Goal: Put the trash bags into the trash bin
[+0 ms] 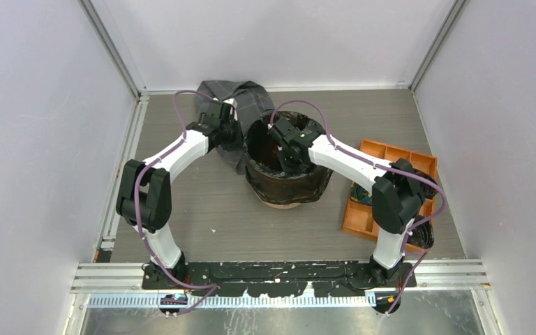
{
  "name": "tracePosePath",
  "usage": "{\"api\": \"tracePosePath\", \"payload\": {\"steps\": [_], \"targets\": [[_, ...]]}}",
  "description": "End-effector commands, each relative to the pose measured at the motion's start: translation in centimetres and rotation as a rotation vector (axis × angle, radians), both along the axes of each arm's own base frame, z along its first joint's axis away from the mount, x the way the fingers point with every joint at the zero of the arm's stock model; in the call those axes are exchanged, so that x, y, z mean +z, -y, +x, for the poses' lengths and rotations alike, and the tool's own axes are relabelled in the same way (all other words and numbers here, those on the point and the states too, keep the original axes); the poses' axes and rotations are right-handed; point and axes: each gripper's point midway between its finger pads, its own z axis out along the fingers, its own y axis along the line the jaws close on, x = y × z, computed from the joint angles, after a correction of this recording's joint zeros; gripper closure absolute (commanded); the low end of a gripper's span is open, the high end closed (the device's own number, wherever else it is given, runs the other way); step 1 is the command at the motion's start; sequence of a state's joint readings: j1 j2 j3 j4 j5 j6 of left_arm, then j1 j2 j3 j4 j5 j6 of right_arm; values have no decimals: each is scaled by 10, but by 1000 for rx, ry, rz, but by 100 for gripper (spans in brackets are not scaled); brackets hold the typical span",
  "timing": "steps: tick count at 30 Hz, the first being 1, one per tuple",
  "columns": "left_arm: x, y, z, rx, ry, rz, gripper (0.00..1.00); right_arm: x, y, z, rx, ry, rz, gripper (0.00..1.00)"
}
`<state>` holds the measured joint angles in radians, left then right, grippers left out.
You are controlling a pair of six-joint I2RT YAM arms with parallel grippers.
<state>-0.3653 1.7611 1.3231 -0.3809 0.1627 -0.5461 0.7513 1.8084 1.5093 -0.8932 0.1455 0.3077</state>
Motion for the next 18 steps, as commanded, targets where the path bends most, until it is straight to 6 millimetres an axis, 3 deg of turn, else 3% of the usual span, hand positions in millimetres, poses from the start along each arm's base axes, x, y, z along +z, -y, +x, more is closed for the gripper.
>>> {"api": "tracePosePath", "payload": {"steps": [1,18], "targets": [[28,3,8,-3,82,-43,100,-12,-10,4,30,-20,11,99],[40,1,12,3,100,-47,98,-51,-1,2,-14,-114,2,99]]}}
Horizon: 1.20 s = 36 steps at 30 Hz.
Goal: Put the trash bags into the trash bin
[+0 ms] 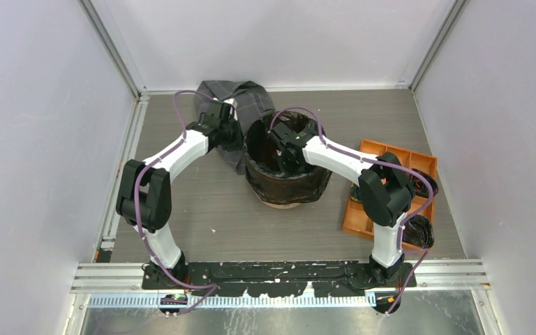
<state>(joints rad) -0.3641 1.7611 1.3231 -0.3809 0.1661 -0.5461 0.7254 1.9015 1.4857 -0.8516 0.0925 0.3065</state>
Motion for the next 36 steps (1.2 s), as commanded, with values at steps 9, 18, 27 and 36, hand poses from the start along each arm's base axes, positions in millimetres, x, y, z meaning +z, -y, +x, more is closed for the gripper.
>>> {"api": "tracePosePath", "payload": {"steps": [9,18,27,36], "targets": [[59,-5,17,8,130,-34,76,-38,1,1,-29,-90,15,99],[81,-15,18,17,164,-27,66,-57,2,-2,-35,-122,-6,99],[123,-23,9,14,227,-29,57,-75,6,-8,-51,-160,-33,99],[159,-22,-29,-33,283,-97,44,-45,-15,2,-96,-121,82,99]]}}
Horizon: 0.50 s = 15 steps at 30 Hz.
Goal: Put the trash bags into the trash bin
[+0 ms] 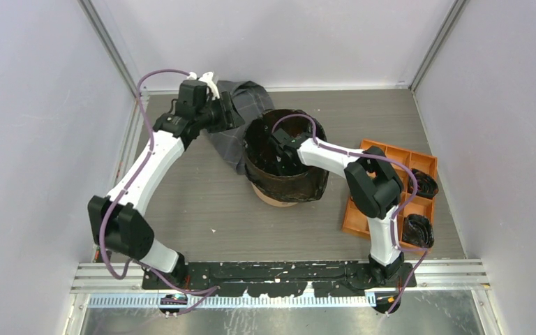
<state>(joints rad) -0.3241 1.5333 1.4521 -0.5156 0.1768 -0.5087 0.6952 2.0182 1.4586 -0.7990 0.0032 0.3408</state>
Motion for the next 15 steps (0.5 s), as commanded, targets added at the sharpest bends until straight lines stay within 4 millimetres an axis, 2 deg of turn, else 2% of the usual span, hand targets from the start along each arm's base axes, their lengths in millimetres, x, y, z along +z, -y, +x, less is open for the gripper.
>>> {"api": "tracePosePath", "payload": {"steps": [1,8,10,15], "targets": [[31,0,-25,-49,65,-39,42,1,-11,9,-72,13,53,99],[35,7,-51,-104,68,-44,37,-33,-4,8,-168,17,23,99],[34,12,-56,-124,64,-36,37,-33,-1,11,-196,42,12,99],[23,25,-70,-168,45,9,40,-15,-2,21,-236,110,38,99]]}}
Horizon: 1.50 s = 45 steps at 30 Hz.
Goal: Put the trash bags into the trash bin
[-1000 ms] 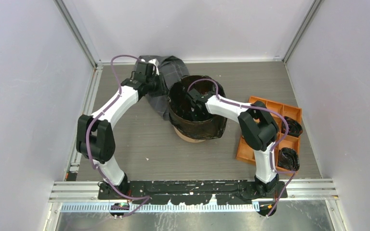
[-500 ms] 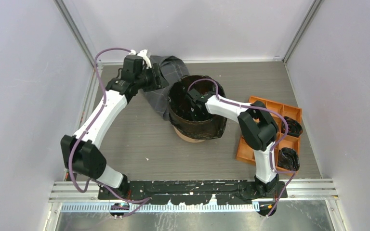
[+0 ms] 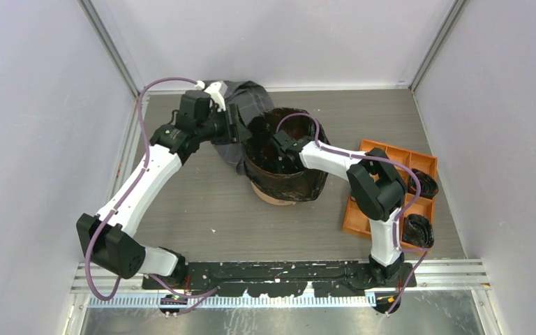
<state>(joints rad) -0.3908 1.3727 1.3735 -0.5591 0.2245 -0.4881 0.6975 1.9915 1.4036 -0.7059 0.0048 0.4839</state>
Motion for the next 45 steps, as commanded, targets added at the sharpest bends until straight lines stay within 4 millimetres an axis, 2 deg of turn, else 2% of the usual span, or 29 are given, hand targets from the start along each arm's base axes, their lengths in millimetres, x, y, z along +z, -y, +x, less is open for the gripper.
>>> {"api": "tracePosePath", "payload": {"steps": [1,4,8,11,14,19,23,31,45], "targets": [[-2,9,-15,-46,10,45,41,-9,8,19,-106,86,-28,99],[-8,9,-18,-44,3,58,45,-5,6,21,-106,96,-18,99],[-9,8,-19,-46,2,78,45,-24,5,17,-88,47,-39,99],[-12,9,-17,-48,1,97,48,-28,1,15,-82,29,-29,99],[-14,10,-16,-53,-4,108,53,-18,-1,19,-82,42,-21,99],[-12,13,-14,-58,1,111,55,9,-5,29,-70,78,-14,99],[-11,15,-12,-62,4,110,57,21,-8,32,-61,84,-15,99],[-14,15,-10,-57,-2,117,64,26,-1,25,-61,85,-27,99],[-13,17,-7,-61,-5,117,65,49,0,23,-46,127,-25,98]]}}
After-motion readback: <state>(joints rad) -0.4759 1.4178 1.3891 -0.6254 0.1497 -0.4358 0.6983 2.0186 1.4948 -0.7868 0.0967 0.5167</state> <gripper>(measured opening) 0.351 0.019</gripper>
